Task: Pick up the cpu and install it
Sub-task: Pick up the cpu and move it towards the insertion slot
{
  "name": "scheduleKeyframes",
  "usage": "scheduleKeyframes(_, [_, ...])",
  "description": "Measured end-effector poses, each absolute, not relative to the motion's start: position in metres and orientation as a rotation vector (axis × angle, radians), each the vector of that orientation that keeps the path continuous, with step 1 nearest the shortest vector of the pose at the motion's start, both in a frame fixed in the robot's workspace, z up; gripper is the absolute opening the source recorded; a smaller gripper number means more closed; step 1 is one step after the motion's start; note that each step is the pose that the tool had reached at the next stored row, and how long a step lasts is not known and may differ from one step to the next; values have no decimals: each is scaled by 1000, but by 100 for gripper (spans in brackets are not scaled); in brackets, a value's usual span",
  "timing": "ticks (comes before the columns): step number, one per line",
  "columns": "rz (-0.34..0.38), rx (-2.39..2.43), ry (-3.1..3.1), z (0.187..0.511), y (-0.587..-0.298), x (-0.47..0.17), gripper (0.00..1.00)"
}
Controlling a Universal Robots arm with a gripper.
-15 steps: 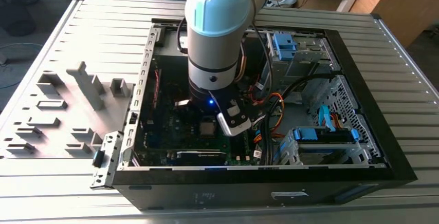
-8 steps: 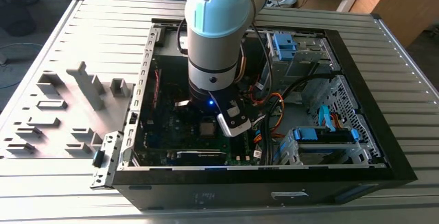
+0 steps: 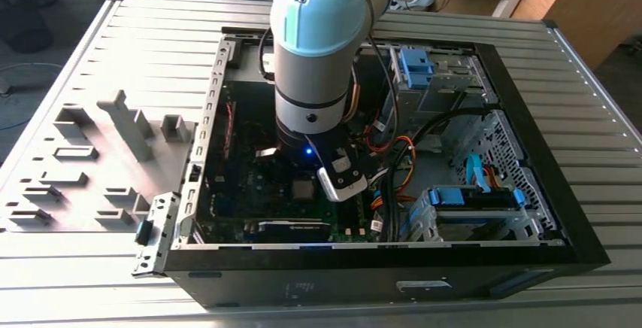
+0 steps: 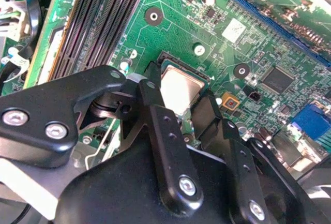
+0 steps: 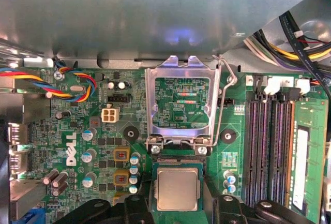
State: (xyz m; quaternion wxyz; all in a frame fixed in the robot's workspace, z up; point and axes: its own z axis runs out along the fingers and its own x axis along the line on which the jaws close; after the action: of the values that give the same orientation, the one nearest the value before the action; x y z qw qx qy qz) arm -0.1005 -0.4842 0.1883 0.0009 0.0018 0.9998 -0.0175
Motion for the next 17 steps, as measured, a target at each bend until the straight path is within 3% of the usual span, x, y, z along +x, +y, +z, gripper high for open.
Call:
scheduleKeyframes(16, [-54, 6, 3139, 188, -484, -100, 48])
scheduleKeyframes(17, [-54, 6, 3139, 188, -484, -100, 54])
